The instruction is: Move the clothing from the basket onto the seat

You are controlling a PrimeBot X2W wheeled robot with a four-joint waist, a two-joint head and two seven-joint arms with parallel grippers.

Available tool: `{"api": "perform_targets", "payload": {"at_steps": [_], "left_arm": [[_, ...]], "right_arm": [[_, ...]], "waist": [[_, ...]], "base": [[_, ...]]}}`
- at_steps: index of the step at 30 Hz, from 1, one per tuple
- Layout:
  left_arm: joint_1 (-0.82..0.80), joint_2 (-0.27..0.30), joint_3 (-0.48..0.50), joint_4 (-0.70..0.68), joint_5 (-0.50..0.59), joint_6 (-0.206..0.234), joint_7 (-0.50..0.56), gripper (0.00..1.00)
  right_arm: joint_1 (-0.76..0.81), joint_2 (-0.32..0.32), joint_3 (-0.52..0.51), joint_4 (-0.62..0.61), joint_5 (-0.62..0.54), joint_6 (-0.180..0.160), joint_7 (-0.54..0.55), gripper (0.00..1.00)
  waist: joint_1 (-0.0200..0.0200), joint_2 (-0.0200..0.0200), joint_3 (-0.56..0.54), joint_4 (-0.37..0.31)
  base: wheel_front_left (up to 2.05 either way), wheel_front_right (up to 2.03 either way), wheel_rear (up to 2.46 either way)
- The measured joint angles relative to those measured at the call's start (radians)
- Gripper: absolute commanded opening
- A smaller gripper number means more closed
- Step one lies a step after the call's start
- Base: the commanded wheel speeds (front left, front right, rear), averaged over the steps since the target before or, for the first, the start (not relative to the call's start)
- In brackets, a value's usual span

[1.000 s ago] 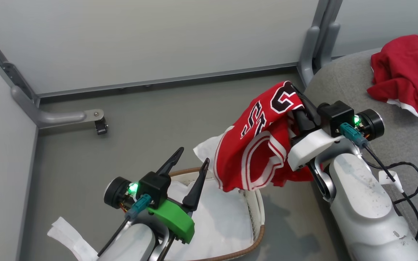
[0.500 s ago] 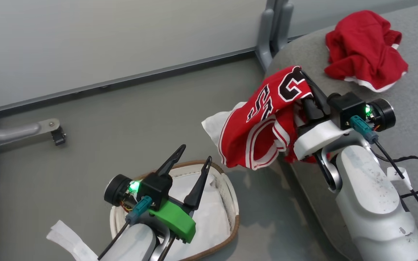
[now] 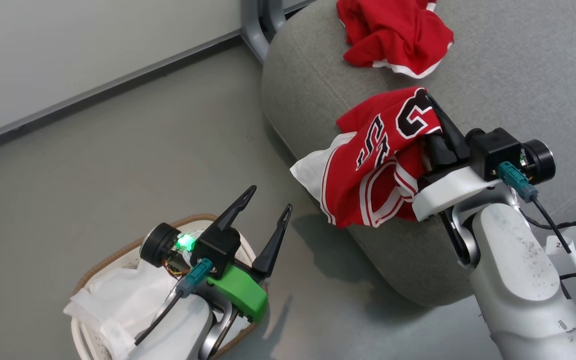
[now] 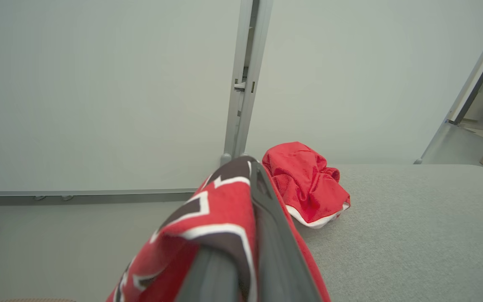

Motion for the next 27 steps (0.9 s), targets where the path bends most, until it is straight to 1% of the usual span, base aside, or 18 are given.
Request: {"api": "perform_targets", "payload": {"at_steps": [4,7,10,13,15,20,25,27], "left_arm": [[-0.007,0.004,-0.012,-0.003,0.006,-0.001,0.001,1.0],[-0.019,0.005,-0.023,-0.007,0.009,-0.008,0.007,1.0],[-0.026,0.004,-0.027,-0.012,0.01,-0.008,0.008,1.0],[-0.028,0.002,-0.034,-0.021,0.011,-0.008,0.008,1.0],[-0.029,-0.001,-0.039,-0.025,0.014,-0.008,0.008,1.0],[-0.03,-0.012,-0.055,-0.034,0.018,-0.007,0.008,1.0],[-0.037,-0.014,-0.068,-0.045,0.028,-0.004,0.007,1.0],[-0.046,-0.014,-0.072,-0.052,0.03,-0.004,0.007,1.0]], "right_arm": [[0.005,0.0,-0.024,-0.003,-0.006,0.0,0.0,0.0],[0.003,0.001,-0.046,-0.002,-0.033,0.0,0.0,0.0],[-0.017,-0.001,-0.076,-0.002,-0.068,0.0,0.0,0.0],[-0.071,-0.02,-0.094,-0.005,-0.101,0.0,0.0,0.0],[-0.118,-0.05,-0.103,-0.001,-0.109,0.0,0.0,0.0],[-0.288,-0.16,-0.132,0.032,-0.126,0.0,0.0,0.0],[-0.469,-0.305,-0.181,0.046,-0.14,0.0,0.049,0.0],[-0.543,-0.378,-0.216,0.044,-0.143,0.0,0.08,0.0]], "waist": [[0.0,0.0,0.044,-0.033],[0.0,0.0,0.075,-0.04],[0.0,0.0,0.098,-0.03],[0.0,0.0,0.112,-0.005],[0.0,0.0,0.118,0.017],[0.0,0.0,0.134,0.081],[0.0,0.0,0.153,0.15],[0.0,0.0,0.164,0.182]], "base": [[0.0,0.0,0.0],[0.0,0.0,0.0],[0.0,0.0,0.0],[0.0,0.0,0.0],[0.0,0.0,0.0],[0.0,0.0,0.0],[0.0,0.0,0.0],[0.0,0.0,0.0]]}}
